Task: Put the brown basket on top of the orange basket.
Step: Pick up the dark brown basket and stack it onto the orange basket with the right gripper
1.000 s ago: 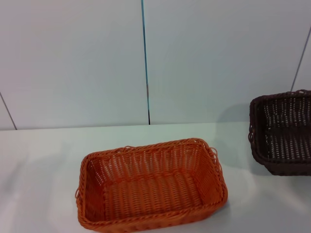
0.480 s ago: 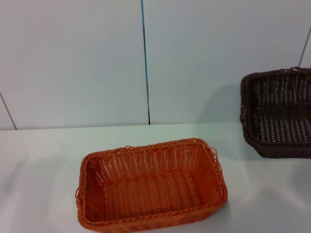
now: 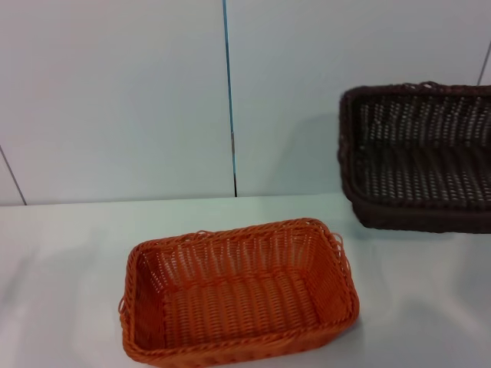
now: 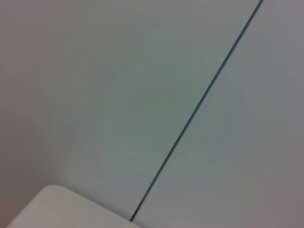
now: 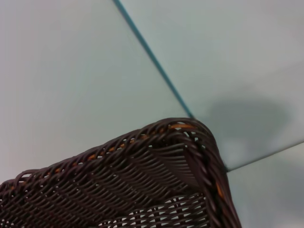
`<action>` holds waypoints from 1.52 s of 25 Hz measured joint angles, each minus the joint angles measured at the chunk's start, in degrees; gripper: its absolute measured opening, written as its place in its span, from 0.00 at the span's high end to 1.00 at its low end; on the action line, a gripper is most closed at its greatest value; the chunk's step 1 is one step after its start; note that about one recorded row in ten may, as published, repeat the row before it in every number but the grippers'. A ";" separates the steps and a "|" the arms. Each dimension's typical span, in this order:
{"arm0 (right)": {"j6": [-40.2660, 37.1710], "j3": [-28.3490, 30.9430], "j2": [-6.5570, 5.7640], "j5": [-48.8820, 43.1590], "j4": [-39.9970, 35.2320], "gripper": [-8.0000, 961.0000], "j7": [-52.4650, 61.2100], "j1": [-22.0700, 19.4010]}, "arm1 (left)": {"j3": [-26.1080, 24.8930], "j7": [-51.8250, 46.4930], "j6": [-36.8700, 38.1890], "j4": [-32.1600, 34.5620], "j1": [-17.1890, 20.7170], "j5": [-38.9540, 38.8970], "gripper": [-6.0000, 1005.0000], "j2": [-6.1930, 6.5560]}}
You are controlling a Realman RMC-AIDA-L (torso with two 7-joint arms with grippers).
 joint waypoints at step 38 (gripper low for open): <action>7.40 -26.35 11.05 3.91 -3.85 0.82 8.52 4.32 | 0.32 1.94 -3.41 -1.59 0.26 4.65 0.13 0.67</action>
